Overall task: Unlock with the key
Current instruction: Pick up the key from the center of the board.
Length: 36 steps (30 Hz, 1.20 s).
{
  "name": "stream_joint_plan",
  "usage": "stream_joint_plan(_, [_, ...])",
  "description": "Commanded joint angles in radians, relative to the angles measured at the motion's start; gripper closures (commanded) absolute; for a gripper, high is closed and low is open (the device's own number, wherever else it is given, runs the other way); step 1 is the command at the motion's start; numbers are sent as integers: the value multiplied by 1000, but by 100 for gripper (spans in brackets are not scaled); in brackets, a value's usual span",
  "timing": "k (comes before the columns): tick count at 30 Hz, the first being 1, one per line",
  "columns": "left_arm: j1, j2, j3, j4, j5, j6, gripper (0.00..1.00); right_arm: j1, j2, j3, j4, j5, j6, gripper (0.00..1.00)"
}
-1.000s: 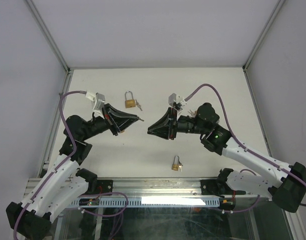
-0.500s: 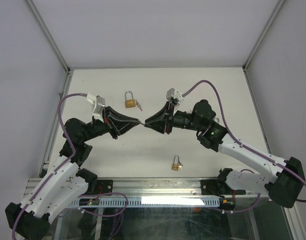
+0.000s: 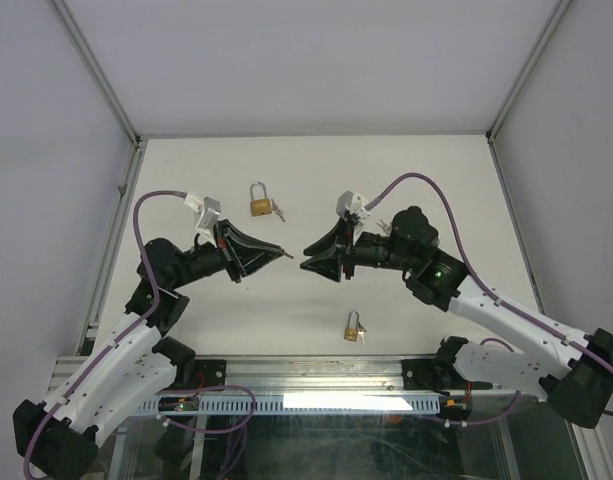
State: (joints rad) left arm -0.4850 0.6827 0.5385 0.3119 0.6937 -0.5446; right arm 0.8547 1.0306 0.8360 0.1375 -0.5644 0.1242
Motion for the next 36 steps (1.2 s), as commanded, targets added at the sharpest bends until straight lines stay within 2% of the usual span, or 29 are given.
stream_joint_plan(1, [-9, 35, -38, -32, -32, -66, 100, 4, -117, -61, -95, -45, -112, 60])
stream_joint_plan(3, [-21, 47, -54, -6, -16, -57, 100, 4, -161, -94, -85, -119, -137, 59])
stream_joint_plan(6, [-52, 61, -73, 63, 22, -79, 100, 4, -228, -158, 4, -138, -206, 58])
stream_joint_plan(8, [-79, 67, -79, 120, 33, -125, 100, 6, -262, -239, 152, -123, -261, 56])
stream_joint_plan(11, [-113, 55, -89, 180, 59, -133, 100, 9, -277, -391, 463, -124, -435, 51])
stream_joint_plan(13, [-123, 48, -97, 220, 74, -136, 100, 10, -239, -461, 644, -119, -550, 48])
stream_joint_plan(15, [-123, 42, -98, 244, 79, -137, 100, 11, -186, -455, 708, -137, -655, 48])
stream_joint_plan(20, [-124, 44, -92, 263, 104, -133, 100, 24, -85, -474, 957, -172, -703, 48])
stream_joint_plan(24, [-124, 62, -85, 273, 106, -135, 100, 48, -65, -485, 1029, -121, -755, 46])
stream_joint_plan(29, [-125, 89, -57, 262, 95, -145, 100, 67, -53, -465, 1017, -152, -814, 44])
stream_joint_plan(36, [-130, 126, -22, 244, 115, -124, 100, 81, -40, -449, 970, -155, -877, 51])
